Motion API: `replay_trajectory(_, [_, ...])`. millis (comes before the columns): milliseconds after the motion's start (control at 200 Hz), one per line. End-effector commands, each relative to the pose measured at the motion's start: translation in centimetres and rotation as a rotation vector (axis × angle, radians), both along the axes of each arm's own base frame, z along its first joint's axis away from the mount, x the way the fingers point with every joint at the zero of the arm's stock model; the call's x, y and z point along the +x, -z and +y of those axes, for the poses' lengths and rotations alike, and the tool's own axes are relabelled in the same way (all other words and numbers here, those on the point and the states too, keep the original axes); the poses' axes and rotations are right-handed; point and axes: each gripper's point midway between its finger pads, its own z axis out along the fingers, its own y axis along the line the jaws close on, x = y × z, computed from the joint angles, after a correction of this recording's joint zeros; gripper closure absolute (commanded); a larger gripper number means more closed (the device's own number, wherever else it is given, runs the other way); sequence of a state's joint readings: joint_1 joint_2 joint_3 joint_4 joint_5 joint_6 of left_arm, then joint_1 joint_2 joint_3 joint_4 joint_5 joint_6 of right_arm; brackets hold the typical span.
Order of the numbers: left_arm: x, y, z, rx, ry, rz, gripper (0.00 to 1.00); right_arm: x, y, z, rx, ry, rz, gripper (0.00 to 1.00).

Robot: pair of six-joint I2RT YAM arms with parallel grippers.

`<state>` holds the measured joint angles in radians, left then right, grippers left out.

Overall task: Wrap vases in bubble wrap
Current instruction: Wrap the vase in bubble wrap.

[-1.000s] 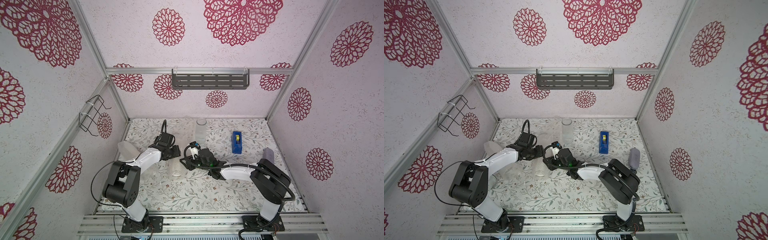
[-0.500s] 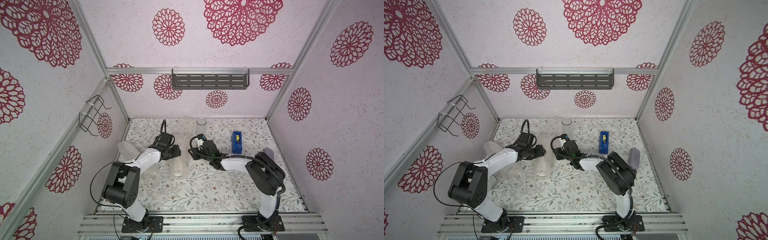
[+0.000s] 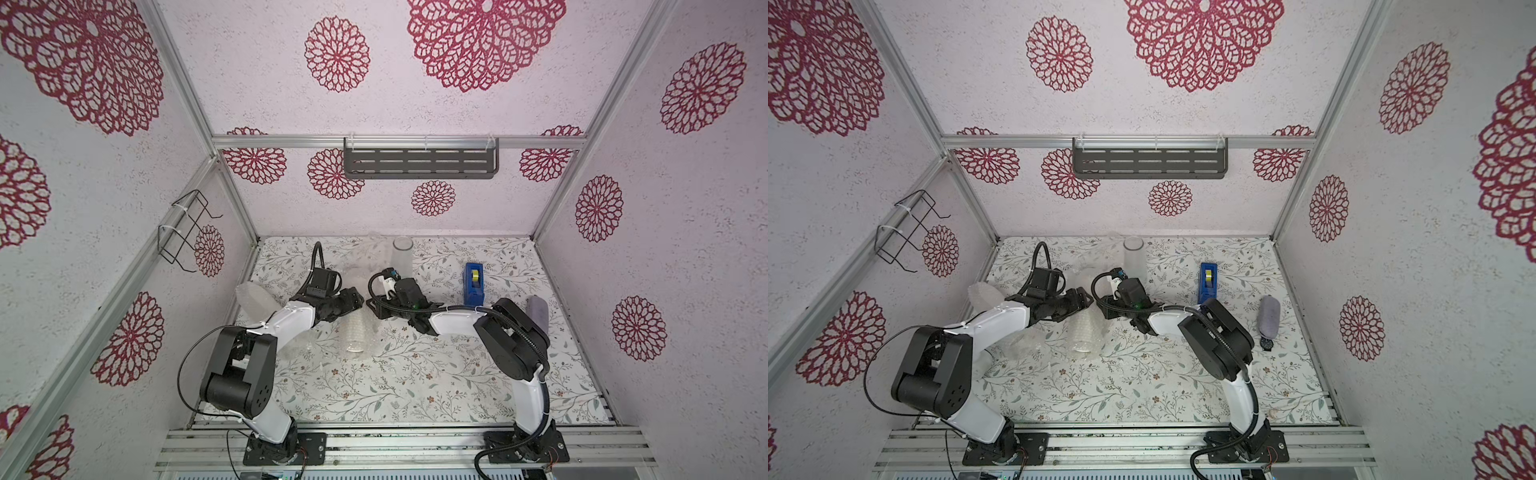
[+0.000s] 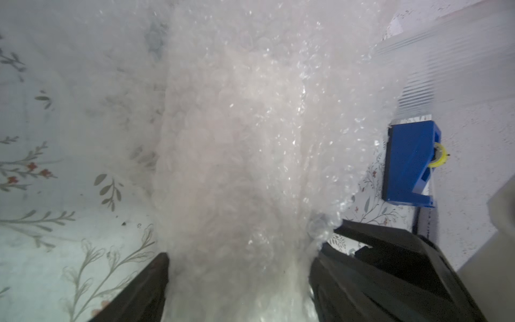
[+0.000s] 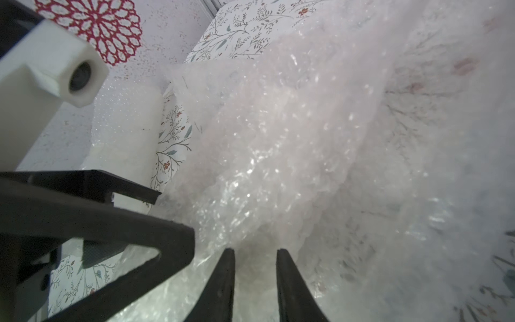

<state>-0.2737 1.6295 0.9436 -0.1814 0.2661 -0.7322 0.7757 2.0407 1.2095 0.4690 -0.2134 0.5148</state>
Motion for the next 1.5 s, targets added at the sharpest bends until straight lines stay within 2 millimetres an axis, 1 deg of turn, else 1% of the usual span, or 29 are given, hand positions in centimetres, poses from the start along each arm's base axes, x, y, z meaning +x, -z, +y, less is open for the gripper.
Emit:
replay_trajectory(0, [0.5,-2.2,-1.8,-0.124,0.019,-0.065,0.13,-0.4,-1.9,1.4,0.062,-0.048,-0.055,0.74])
replay_trajectory(65, [0.7,-2.4,-1.8,-0.132,0.010,-0.074,0.08,-0.5,-1.9,1.6,0.073,-0.057,-0.061,0.75])
replay_trajectory(150, [0.9,-2.1,-1.8,-0.125,0.007,-0.061,0.05,-0.7,-2.1,1.8,0.080,-0.065,-0.067,0.75])
replay_trajectory(225, [1.0,-1.3,-1.6,-0.103,0.000,-0.030,0.04,-0.9,-2.2,2.0,0.085,-0.074,-0.072,0.75])
replay_trajectory(300, [1.0,-0.3,-1.0,-0.069,-0.025,0.000,0.04,-1.0,-2.2,2.1,0.085,-0.077,-0.073,0.76])
replay_trajectory(405, [1.0,0.9,-0.4,-0.037,-0.057,0.041,0.06,-1.1,-2.2,2.3,0.089,-0.081,-0.077,0.78])
replay_trajectory(535, [1.0,1.9,0.2,-0.005,-0.084,0.076,0.13,-1.2,-2.1,2.5,0.091,-0.084,-0.074,0.79])
replay_trajectory(610, [0.9,2.3,0.4,0.011,-0.091,0.084,0.23,-1.2,-2.2,2.5,0.092,-0.085,-0.075,0.79])
replay_trajectory(711, [0.8,2.6,0.8,0.032,-0.097,0.091,0.31,-1.3,-2.4,2.4,0.088,-0.081,-0.080,0.79])
replay_trajectory(806, [0.6,3.1,1.4,0.072,-0.107,0.102,0.35,-1.3,-2.7,2.1,0.079,-0.074,-0.090,0.78])
replay_trajectory(876, [0.4,4.0,2.3,0.129,-0.120,0.110,0.36,-1.2,-3.2,1.5,0.065,-0.055,-0.100,0.76])
replay_trajectory(901, [0.2,4.4,2.5,0.144,-0.124,0.114,0.36,-1.1,-3.4,1.2,0.057,-0.045,-0.104,0.76])
replay_trajectory(1026, [-0.5,5.6,2.6,0.171,-0.107,0.134,0.37,-1.0,-4.9,-0.3,0.039,-0.018,-0.133,0.70])
replay_trajectory(1136, [-0.8,5.7,2.3,0.169,-0.095,0.129,0.37,-1.2,-6.8,-1.8,0.015,-0.006,-0.175,0.66])
replay_trajectory(1231, [-1.0,5.7,1.9,0.155,-0.080,0.120,0.38,-1.5,-8.6,-3.6,-0.023,0.005,-0.221,0.62])
replay_trajectory(1311, [-1.1,5.6,1.7,0.149,-0.067,0.113,0.38,-1.5,-10.2,-5.7,-0.051,0.025,-0.254,0.59])
replay_trajectory(1376, [-1.1,5.3,1.3,0.147,-0.051,0.102,0.38,-1.2,-11.2,-8.0,-0.075,0.055,-0.271,0.56])
replay_trajectory(1491, [-1.2,4.8,1.0,0.173,-0.033,0.082,0.39,-0.6,-11.8,-12.5,-0.139,0.106,-0.270,0.51])
